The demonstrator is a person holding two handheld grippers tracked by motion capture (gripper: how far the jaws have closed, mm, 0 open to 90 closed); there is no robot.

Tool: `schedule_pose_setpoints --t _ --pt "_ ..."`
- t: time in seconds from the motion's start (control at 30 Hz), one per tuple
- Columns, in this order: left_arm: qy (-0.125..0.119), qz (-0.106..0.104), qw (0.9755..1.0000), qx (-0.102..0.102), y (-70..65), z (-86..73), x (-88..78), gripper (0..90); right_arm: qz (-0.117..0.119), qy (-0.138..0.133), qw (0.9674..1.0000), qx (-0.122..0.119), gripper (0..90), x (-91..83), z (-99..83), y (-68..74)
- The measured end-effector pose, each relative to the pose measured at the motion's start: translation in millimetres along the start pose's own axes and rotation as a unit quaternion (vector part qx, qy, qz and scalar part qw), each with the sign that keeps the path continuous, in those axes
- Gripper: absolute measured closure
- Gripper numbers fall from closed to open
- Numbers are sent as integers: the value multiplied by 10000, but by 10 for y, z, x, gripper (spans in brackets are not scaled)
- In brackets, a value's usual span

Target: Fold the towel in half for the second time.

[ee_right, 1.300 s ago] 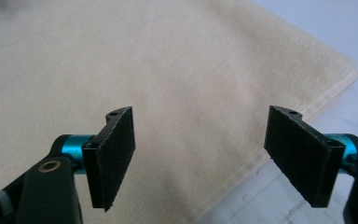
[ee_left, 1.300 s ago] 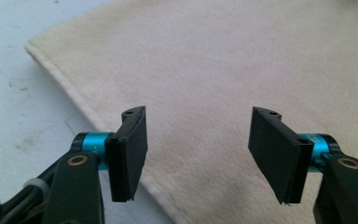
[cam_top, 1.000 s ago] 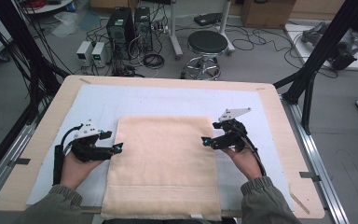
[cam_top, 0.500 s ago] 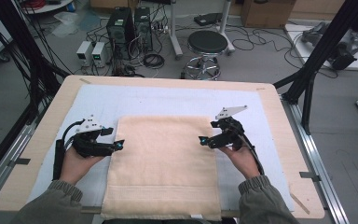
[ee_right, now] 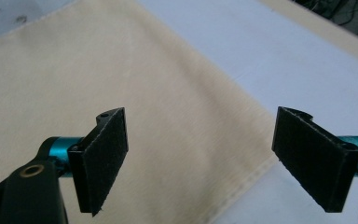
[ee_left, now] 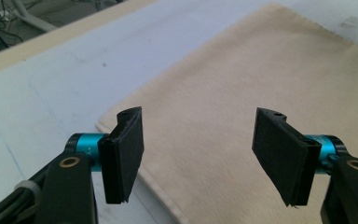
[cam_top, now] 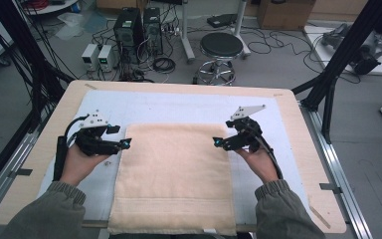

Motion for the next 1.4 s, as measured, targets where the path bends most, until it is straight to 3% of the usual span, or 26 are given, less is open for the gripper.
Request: schedule_pose_setpoints --t 0.2,0.27,0.33,0.43,0.5,0.77,0.87,1.03,1.13,1.3,1.33,1.4 --pt "26 213 9997 -100 297 204 110 350 -150 16 9999 30 188 60 296 -176" --pt "15 285 9994 -192 381 198 169 353 -249 -20 9997 31 205 127 298 -229" --pt "-23 338 9990 -302 448 153 243 376 -322 111 9993 127 208 230 268 -301" --pt "46 438 9978 -501 515 55 368 375 -281 200 9989 331 226 363 183 -402" --pt "118 583 9969 -508 521 -21 455 373 -293 231 9986 380 238 427 130 -454" --pt "533 454 9942 -811 534 -311 784 405 -385 384 9970 554 278 560 9 -596" --pt "758 357 9925 -892 537 -376 863 409 -377 495 9964 573 313 614 -10 -609" --pt "932 467 9881 -1129 572 -444 911 412 -373 638 9953 633 351 700 -72 -633" --pt "945 457 9868 -1233 575 -470 947 411 -447 778 9934 712 365 745 -119 -659" --pt "1055 261 9867 -1206 512 -494 1058 417 -359 797 9924 863 404 781 -203 -708" --pt "1043 299 9870 -1188 504 -500 1061 414 -345 752 9924 908 417 775 -213 -714" --pt "913 342 9856 -1379 511 -526 1051 432 -324 735 9926 906 459 768 -220 -718"
Point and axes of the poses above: each handheld gripper's, and its own axes: x roughly forward along the jaws, z roughly out of its top, y roughly to its left, the point moved 1 cm from there along x, roughly forward along the jaws, and after that the axes turned 14 degrees about x, right-handed, at the moved point
